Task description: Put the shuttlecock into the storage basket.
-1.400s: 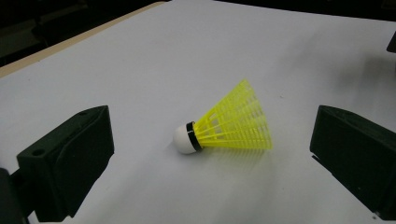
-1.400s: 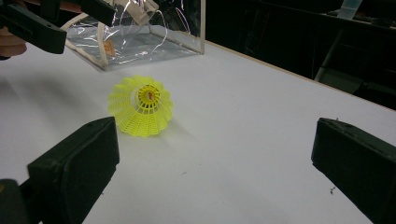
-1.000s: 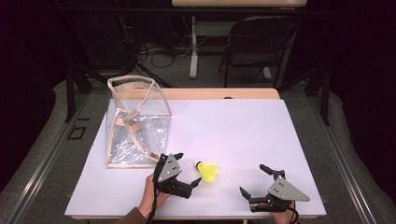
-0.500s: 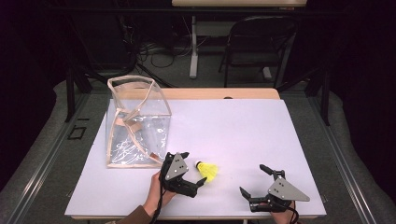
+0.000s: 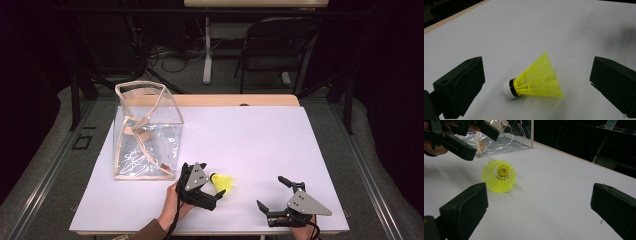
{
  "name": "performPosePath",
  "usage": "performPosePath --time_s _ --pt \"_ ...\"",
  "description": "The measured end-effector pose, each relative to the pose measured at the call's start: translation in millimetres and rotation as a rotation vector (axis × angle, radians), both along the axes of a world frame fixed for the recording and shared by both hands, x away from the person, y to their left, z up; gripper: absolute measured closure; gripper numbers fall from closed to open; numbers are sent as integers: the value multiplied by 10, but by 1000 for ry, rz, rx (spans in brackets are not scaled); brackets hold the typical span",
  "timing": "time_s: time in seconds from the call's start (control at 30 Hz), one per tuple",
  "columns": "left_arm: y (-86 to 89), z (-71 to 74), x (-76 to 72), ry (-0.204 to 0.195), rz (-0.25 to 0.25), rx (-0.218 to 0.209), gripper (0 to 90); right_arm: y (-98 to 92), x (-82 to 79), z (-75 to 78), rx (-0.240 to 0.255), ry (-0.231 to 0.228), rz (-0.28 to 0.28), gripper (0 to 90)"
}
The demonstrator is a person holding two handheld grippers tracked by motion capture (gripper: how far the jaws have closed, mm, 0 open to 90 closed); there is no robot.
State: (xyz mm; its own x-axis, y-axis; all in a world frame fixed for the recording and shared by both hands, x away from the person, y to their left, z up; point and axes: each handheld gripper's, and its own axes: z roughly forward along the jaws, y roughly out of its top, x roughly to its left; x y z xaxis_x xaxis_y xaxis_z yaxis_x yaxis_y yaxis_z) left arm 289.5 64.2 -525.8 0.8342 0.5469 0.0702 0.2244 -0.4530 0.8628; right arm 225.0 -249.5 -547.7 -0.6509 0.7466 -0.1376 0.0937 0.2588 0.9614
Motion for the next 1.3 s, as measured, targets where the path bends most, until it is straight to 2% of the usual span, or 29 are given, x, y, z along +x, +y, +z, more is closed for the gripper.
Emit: performPosePath --time_s 0.37,0.63,0.9,1.3 --pt "-113 -8 23 -5 -2 36 17 3 2 -3 -1 3 1 10" --pt "-191 -49 51 8 -8 61 53 3 -3 0 1 3 2 10" --pt "-228 -71 76 14 -13 70 138 3 0 0 1 4 3 10" --pt "-293 -115 84 13 -24 115 296 0 -3 0 2 6 4 10"
